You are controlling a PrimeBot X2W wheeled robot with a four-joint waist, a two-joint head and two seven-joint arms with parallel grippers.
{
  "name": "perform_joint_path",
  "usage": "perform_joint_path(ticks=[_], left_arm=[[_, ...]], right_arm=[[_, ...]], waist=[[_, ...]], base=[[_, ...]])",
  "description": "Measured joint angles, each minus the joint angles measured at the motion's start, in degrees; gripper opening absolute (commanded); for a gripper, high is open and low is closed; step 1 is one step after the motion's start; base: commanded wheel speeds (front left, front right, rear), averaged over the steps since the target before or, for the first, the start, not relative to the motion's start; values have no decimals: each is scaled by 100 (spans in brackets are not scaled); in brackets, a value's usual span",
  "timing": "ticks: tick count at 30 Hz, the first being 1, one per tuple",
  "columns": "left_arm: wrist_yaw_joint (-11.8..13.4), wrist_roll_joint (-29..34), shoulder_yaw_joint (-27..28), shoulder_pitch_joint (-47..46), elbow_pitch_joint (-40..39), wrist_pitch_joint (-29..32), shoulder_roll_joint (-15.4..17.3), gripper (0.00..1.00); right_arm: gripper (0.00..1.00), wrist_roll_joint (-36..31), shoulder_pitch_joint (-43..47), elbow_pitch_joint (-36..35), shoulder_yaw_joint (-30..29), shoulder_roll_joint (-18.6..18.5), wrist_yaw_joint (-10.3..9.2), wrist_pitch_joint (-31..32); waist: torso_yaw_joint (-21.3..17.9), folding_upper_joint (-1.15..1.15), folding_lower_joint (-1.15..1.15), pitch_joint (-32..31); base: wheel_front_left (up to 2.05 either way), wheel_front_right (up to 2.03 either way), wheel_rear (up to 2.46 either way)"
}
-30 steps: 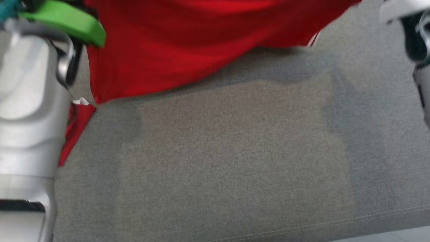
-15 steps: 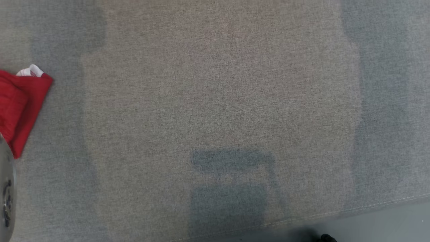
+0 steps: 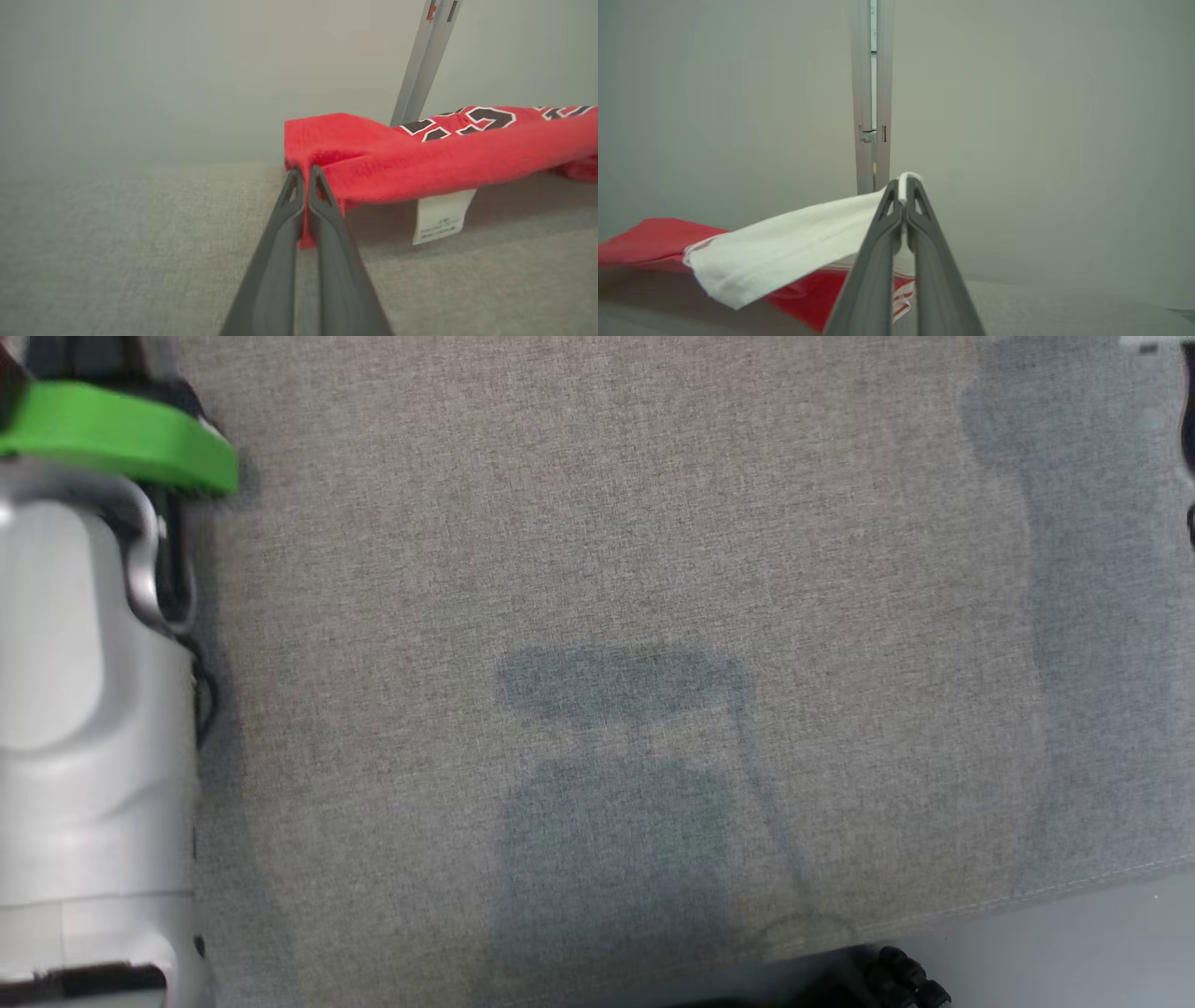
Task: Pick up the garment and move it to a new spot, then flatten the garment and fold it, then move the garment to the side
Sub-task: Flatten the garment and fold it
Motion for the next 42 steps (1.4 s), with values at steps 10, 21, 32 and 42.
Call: perform_joint_path(ticks=[10, 21, 32, 42], left_arm=[[-98, 38, 148, 1965, -98, -14, -461, 0], [-114, -290, 328, 4046, -16, -7, -679, 0], [-114, -613, -42, 5500, 326, 0, -712, 0], [-114, -766, -69, 6001, 156, 0, -712, 0]], right_arm=[[0, 759, 2783, -392, -349, -204, 1, 0], [0, 1042, 5020, 268, 49, 70, 2, 0], [0, 1067, 6327, 479, 67, 112, 2, 0], [0, 995, 6958, 313, -158, 214, 3, 0]], waist=[[-25, 0, -1, -785], [11, 0, -2, -2170], [105, 0, -2, -3642], [270, 0, -2, -4247]], base=[[0, 0, 0], [0, 0, 0], [0, 0, 0], [0, 0, 0]])
